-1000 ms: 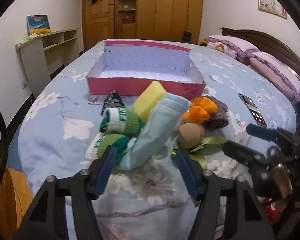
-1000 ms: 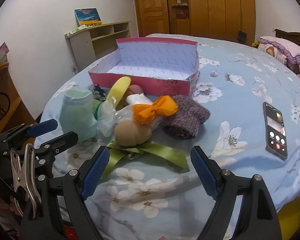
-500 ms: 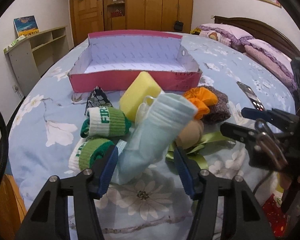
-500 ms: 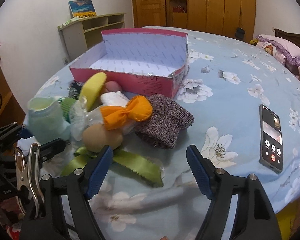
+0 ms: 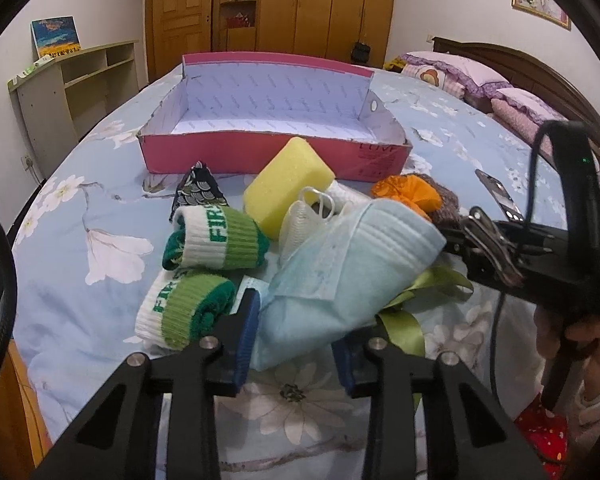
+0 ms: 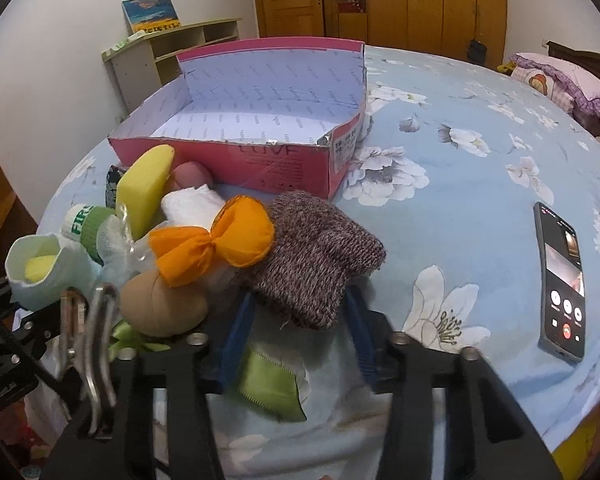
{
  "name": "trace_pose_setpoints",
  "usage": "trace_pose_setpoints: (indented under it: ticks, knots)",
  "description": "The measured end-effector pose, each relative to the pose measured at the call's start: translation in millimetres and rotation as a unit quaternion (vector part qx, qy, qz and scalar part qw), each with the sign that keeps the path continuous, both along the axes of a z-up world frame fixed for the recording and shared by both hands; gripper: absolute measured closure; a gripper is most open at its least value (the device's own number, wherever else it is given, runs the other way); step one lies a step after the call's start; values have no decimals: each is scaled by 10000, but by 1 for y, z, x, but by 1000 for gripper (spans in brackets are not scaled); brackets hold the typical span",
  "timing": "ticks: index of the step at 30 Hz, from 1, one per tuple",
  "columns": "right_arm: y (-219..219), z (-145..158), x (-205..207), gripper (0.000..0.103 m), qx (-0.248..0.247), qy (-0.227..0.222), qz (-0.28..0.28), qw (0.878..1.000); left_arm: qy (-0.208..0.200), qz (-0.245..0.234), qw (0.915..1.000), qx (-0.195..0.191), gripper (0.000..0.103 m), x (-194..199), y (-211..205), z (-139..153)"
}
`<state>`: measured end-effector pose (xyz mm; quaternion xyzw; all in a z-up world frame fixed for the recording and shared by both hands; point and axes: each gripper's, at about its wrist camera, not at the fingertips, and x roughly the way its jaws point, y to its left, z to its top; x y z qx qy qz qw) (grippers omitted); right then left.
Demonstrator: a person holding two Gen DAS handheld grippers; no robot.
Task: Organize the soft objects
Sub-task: 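Grasp the light blue mask with left tool while right tool grasps grey sock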
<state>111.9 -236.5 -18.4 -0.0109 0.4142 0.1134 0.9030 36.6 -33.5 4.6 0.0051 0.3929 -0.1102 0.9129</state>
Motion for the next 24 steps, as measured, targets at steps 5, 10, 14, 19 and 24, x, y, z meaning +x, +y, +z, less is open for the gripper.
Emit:
trace_pose_setpoints:
  ticks: [5, 10, 14, 19, 24]
  knots:
    - [1, 3, -5, 81, -66, -173, 39, 9998, -67, -43, 9999, -75, 73, -4, 1, 6]
    - [0, 12, -14, 84, -5, -321, 64, 9995, -199, -55, 9997, -147, 74, -11, 3, 15]
    - [-1, 22, -23, 84, 57, -448, 88, 9989, -319, -33, 9993, -215, 75, -15, 7, 24]
    - [-1, 33, -34, 84, 121, -593, 119, 9981, -382, 9, 9987, -331, 75, -18, 12, 33]
    - [3, 45, -44, 84, 148, -745, 173, 9970, -444, 15, 9980, -438, 75, -21, 16, 42]
